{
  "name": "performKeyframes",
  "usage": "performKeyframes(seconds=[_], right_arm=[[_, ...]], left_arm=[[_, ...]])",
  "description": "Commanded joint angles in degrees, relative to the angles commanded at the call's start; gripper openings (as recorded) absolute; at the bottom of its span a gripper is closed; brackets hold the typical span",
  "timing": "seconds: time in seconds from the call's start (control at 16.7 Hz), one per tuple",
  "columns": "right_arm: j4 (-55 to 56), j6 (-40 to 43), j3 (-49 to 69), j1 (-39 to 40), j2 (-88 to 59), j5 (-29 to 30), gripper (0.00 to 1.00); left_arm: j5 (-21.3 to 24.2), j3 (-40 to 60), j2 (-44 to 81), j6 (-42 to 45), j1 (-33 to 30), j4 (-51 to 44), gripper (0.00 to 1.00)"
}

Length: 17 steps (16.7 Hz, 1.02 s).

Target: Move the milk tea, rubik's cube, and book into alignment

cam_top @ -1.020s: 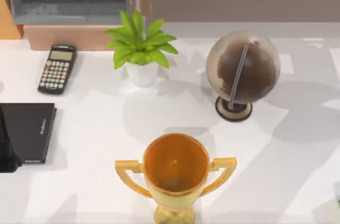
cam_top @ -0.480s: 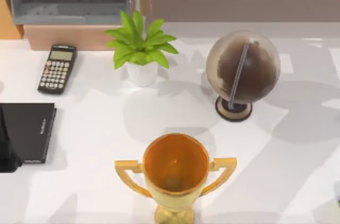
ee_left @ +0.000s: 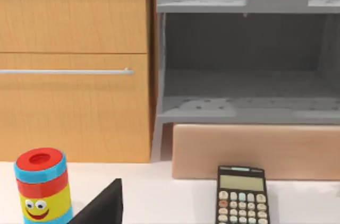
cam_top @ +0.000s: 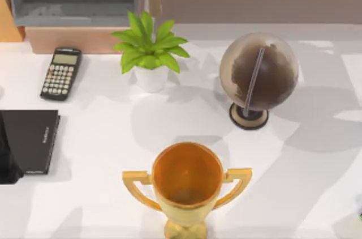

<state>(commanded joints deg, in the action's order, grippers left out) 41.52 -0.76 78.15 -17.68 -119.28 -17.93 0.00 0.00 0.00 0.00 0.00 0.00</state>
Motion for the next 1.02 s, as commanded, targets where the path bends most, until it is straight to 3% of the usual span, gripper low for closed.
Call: performKeyframes(seconds=[0.54, 1.02], right_arm=[[3.75, 0.05, -15.19, -3.45, 11.5, -2.75, 0.0], [4.63, 0.43, -16.97, -4.87, 12.75, -2.92, 0.0]], left_arm=[[0.0, 0.0, 0.0, 0.0, 0.0, 0.0, 1.0], [0.0, 0.0, 0.0, 0.0, 0.0, 0.0, 1.0]])
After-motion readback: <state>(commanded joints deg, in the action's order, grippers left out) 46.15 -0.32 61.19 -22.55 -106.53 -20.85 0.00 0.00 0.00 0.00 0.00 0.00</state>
